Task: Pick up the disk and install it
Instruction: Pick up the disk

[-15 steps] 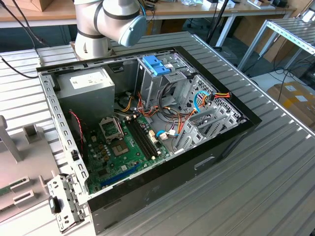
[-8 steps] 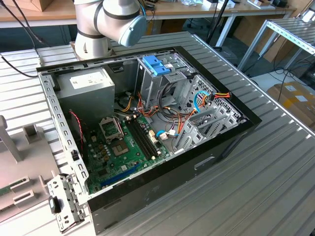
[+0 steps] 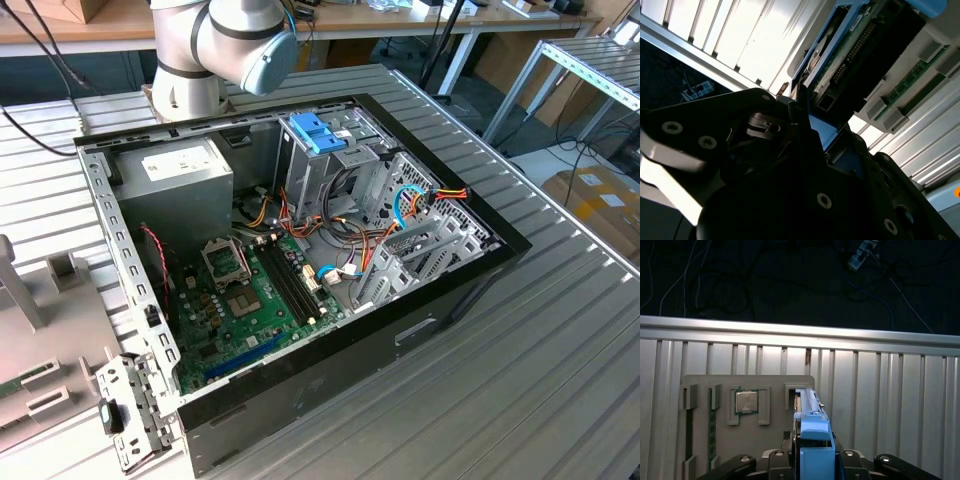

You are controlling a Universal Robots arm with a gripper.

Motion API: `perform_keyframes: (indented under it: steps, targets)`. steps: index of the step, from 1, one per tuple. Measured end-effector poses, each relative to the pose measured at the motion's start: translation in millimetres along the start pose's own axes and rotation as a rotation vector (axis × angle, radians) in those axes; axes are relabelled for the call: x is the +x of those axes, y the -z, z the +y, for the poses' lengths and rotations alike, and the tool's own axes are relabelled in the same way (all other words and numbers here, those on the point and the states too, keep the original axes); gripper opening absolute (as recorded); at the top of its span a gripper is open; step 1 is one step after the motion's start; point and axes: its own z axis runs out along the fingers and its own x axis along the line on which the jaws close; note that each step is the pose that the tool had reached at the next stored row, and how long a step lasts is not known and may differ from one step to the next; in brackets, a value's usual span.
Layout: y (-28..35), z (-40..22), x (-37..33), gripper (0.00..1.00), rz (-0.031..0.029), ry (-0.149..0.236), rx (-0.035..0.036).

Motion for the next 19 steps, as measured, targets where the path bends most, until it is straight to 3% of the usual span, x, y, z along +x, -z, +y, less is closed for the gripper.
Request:
perform_keyframes:
  steps: [11,19]
  targets:
    - [8.3,0.4,-0.3,0.37,-0.0034,0.0,0.0002]
    - [16.7,0.8,-0.7,0.37,-0.0124,0.001,0.0006]
